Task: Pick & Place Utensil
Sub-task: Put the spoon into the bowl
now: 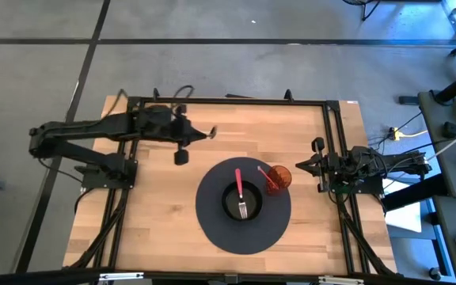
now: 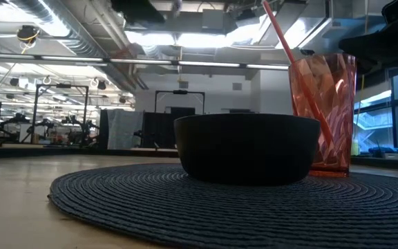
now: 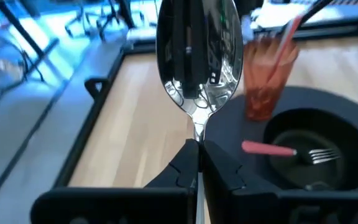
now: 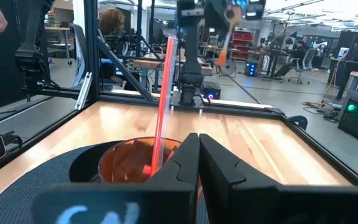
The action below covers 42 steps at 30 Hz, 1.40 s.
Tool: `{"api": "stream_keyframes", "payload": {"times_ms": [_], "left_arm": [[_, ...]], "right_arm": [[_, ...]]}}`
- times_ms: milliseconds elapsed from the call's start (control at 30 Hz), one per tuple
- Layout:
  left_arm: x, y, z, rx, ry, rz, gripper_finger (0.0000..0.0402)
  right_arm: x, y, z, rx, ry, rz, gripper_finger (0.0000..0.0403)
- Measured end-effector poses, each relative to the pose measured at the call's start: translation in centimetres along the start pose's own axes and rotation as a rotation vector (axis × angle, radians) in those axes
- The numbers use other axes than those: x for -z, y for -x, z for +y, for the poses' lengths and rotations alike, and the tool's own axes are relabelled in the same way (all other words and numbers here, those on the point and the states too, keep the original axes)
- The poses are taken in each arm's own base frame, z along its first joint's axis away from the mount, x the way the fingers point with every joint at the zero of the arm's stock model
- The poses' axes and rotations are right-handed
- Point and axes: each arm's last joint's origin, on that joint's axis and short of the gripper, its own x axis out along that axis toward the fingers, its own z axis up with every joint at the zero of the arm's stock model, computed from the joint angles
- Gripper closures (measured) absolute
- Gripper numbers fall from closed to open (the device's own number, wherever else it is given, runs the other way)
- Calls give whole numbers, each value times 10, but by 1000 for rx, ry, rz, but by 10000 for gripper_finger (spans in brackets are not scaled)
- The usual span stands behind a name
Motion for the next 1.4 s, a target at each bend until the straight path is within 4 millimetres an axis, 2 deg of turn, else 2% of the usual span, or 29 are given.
{"api": "stream_keyframes", "payload": {"times_ms": [133,367,667,967,1267,1400], "left_arm": [[4,24,-3,1,-38,-96,398],[42,45,-2,-26,0,-254,398],[91,42,-10,-12,-13,-452,398],[128,57,-15,-61,-5,-615,398],[166,52,-22,-64,18,-686,398],[175,48,-24,-65,26,-681,398]], "right_arm": [[0,0,0,0,0,0,391],[0,0,0,0,0,0,391],[0,0,0,0,0,0,391],[0,0,0,0,8,0,391],[0,0,0,0,7,0,391],[0,0,0,0,6,0,391]]}}
